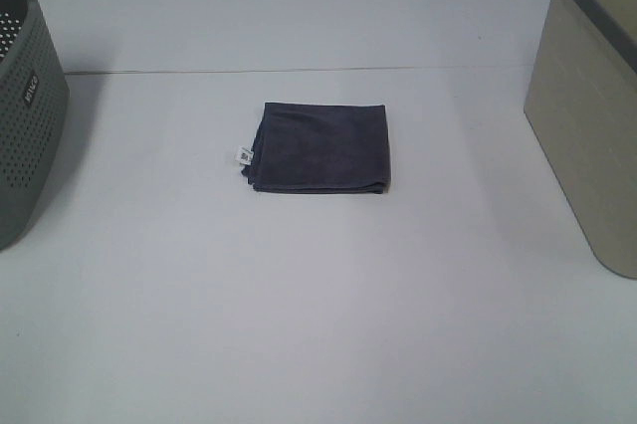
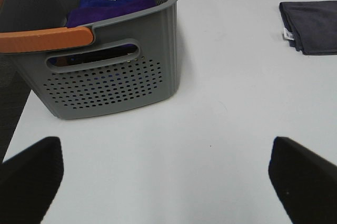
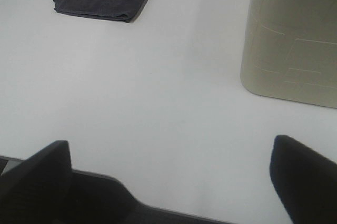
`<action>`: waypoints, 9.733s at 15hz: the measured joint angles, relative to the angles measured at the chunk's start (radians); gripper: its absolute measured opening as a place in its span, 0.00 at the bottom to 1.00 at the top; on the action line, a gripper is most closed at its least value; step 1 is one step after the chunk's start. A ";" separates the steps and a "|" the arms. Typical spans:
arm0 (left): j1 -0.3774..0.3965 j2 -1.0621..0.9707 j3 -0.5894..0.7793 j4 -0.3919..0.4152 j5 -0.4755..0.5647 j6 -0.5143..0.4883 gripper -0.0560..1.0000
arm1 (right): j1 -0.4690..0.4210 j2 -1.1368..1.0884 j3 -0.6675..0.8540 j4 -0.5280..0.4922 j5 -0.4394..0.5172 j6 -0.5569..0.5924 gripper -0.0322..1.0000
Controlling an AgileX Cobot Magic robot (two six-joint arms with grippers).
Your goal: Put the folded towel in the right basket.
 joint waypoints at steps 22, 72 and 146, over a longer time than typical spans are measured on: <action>0.000 0.000 0.000 0.000 0.000 0.000 0.99 | 0.000 0.000 0.000 -0.018 0.000 0.000 0.98; 0.000 0.000 0.000 0.000 0.001 0.000 0.99 | 0.102 1.777 -1.183 0.219 0.042 0.077 0.98; 0.000 0.000 0.000 0.001 0.002 0.000 0.99 | 0.058 1.926 -1.490 -0.060 0.096 0.199 0.98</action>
